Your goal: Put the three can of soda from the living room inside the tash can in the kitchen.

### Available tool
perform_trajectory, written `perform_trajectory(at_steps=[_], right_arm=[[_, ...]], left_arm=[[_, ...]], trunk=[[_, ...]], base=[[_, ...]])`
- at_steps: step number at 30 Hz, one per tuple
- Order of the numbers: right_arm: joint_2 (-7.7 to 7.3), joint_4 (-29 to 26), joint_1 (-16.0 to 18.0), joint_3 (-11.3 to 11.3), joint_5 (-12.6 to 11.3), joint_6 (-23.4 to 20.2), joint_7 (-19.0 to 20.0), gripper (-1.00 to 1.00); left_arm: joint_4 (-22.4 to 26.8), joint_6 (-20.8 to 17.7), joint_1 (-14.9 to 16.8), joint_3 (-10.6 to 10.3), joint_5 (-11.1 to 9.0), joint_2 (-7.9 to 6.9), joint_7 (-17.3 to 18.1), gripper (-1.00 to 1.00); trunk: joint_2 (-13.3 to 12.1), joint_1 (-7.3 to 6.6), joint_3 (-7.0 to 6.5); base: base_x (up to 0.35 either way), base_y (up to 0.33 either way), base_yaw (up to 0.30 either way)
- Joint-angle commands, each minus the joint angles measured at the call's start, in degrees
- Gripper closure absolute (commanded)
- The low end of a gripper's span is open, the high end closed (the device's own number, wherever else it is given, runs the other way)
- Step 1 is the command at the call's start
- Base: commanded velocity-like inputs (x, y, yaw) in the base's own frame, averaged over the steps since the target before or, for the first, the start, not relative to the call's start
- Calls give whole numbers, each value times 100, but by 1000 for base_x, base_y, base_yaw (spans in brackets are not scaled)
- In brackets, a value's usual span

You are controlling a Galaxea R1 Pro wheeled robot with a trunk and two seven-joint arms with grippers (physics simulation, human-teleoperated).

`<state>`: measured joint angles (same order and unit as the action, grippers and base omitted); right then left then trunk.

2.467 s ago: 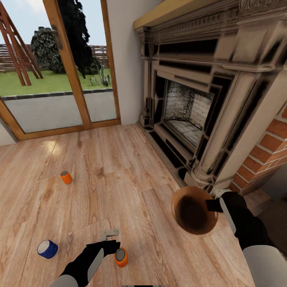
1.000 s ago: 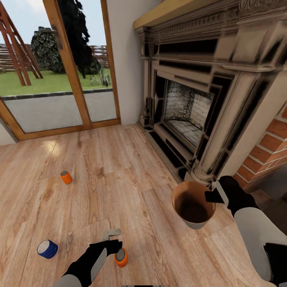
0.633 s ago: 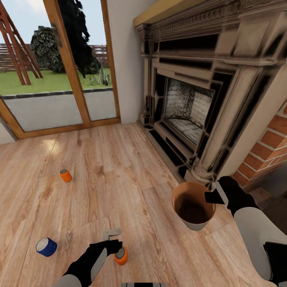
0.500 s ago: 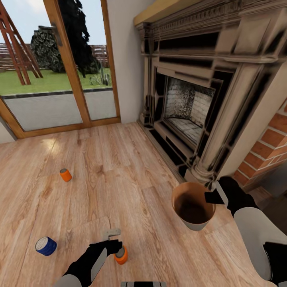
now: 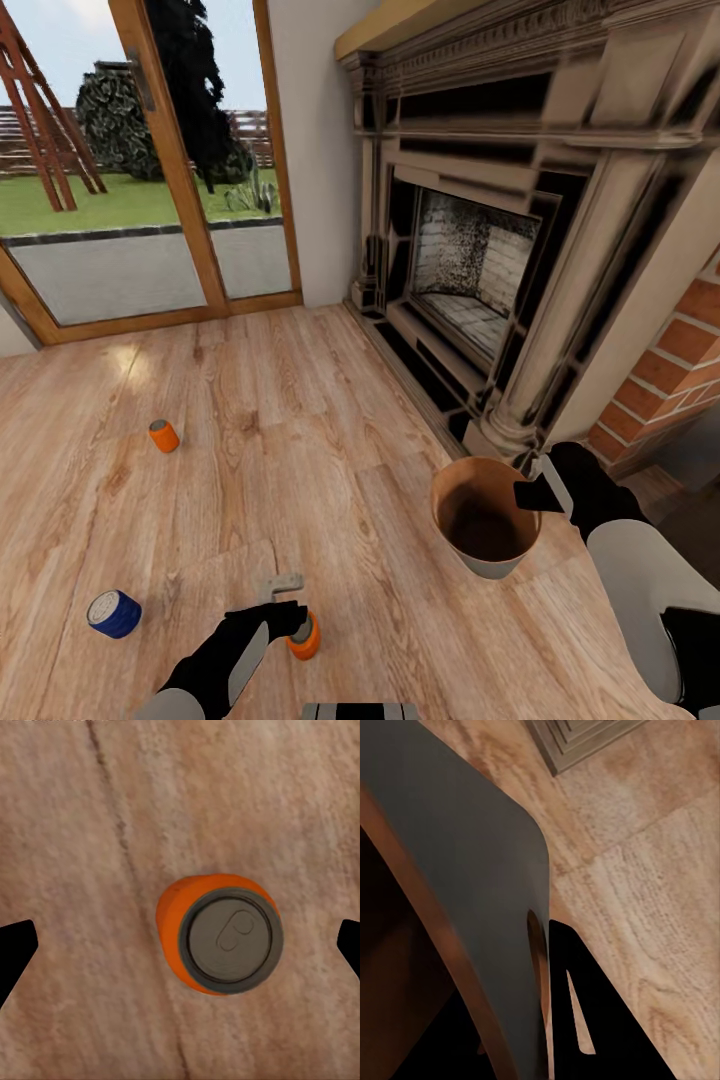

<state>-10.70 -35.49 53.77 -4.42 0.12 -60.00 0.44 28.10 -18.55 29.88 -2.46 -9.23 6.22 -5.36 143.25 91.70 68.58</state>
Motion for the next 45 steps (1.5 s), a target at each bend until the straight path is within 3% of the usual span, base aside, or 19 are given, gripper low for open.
perform_trajectory(at_steps=[1,12,24,45], right_arm=[[2,-1,2,-6,-82,0,24,100],[11,-1,-2,-6,-82,0,23,100],[26,3,-13,0,-78,0,21,100],[33,7,-15,49,-73,0,19,100]], left_arm=[[2,0,0,0,0,0,0,-100],[9,0,0,0,3,13,-3,-100],[40,-2,0,0,0,34,-237,-100],[71,-8,0,0,-8,37,-227,-100]], trunk=[[0,-1,-1],[0,-1,-1],[0,-1,-1],[0,-1,-1]], base=[[0,0,0],[0,0,0],[0,-92,0],[0,-50,0]])
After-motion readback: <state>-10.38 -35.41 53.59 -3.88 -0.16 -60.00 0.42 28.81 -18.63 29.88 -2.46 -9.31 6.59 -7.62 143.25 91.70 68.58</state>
